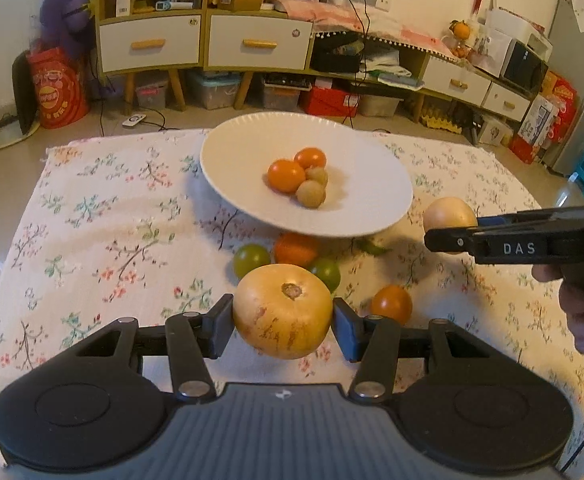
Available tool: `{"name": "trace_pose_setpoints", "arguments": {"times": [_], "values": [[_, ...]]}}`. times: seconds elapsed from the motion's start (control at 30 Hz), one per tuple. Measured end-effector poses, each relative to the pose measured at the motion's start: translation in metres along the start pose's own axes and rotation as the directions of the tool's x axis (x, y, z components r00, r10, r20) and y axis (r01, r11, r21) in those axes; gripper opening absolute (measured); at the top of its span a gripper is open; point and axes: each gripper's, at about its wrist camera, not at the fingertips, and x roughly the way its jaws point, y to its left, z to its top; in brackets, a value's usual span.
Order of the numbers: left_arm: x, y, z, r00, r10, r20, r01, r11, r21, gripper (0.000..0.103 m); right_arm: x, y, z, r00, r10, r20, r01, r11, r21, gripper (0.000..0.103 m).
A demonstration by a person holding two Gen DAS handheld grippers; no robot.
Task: Organize fruits
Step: 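Close the left gripper on the large pale fruit while the right grasps the yellow grapefruit, then carry both held fruits up and over the white plate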
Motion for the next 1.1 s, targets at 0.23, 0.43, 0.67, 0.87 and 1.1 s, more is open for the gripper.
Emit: {"name": "trace_pose_setpoints", "arguments": {"times": [0.23,0.43,0.67,0.87,1.1], "values": [[0.001,-0.003,0.017,1.0,-0.007,0.029,0.008,0.999,-0.04,0.029,-0.006,-0.004,0.01,0.999,0.013,0.038,-0.015,0.999,0.037,0.046],[0.006,-0.008,0.033,0.999,-0.006,0.049,0.009,0.998,-0.063,0.029,-0.006,-0.002,0.018,0.998,0.017,0.061,-0.02,0.998,0.059,0.046],[0.017,-0.006,0.051,0.998,0.018,0.053,-0.013,0.995,-0.103,0.029,-0.002,-0.002,0.031,0.996,0.016,0.09,-0.025,0.995,0.094,0.046],[0.032,0.002,0.071,0.999,0.016,0.048,-0.009,0.99,-0.143,0.029,0.007,-0.003,0.041,0.995,0.029,0.1,-0.039,0.993,0.108,0.046],[0.057,0.014,0.098,0.999,0.026,0.041,-0.022,0.994,-0.111,0.029,0.021,-0.006,0.046,0.994,0.044,0.097,-0.053,0.994,0.099,0.046]]}}
